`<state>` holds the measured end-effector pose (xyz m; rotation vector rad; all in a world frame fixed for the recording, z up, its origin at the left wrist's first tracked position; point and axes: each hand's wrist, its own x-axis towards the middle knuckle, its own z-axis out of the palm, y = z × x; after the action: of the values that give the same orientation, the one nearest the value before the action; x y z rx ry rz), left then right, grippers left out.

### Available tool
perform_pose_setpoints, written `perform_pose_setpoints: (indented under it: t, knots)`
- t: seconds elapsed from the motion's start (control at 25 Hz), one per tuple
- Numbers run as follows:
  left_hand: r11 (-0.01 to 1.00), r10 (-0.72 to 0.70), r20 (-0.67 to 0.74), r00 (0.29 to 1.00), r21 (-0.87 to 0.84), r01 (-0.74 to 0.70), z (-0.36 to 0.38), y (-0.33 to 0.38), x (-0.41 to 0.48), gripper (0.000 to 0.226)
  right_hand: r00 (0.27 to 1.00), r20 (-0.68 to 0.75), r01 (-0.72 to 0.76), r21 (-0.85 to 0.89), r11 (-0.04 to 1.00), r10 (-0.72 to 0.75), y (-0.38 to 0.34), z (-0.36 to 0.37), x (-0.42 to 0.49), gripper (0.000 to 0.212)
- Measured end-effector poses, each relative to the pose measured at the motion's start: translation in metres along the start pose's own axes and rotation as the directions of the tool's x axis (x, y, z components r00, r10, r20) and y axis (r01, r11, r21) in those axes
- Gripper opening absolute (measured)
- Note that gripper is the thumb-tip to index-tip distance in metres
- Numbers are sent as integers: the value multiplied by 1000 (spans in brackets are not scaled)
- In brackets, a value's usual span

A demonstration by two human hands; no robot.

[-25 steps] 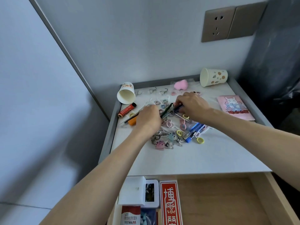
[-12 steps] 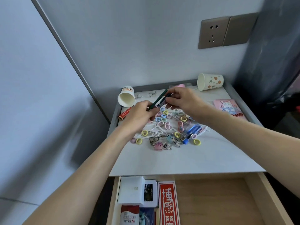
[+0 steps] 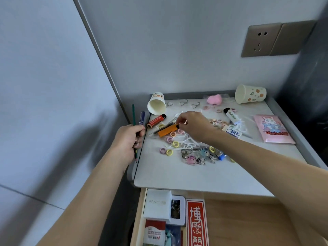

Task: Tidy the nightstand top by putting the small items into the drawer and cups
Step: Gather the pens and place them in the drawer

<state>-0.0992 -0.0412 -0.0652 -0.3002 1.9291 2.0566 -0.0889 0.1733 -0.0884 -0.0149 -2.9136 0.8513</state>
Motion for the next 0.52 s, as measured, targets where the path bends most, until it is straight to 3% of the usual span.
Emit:
perform_pose_setpoints:
  t: [0.16,0.36,0.52]
  knots:
    - [1000,-22,41,999,-12,22,1,-3,5,23,995,56,96,-294,951,-83,-1,11,33,40]
    - [1000,-26,52,998,10,25,-3,0,7,15,988,122,147,-493,857,-99,1,18,53,27]
    - [1000,-23,58,998,5,23,-4,-4,5,16,982,119,190,-526,829,-149,1,17,54,18]
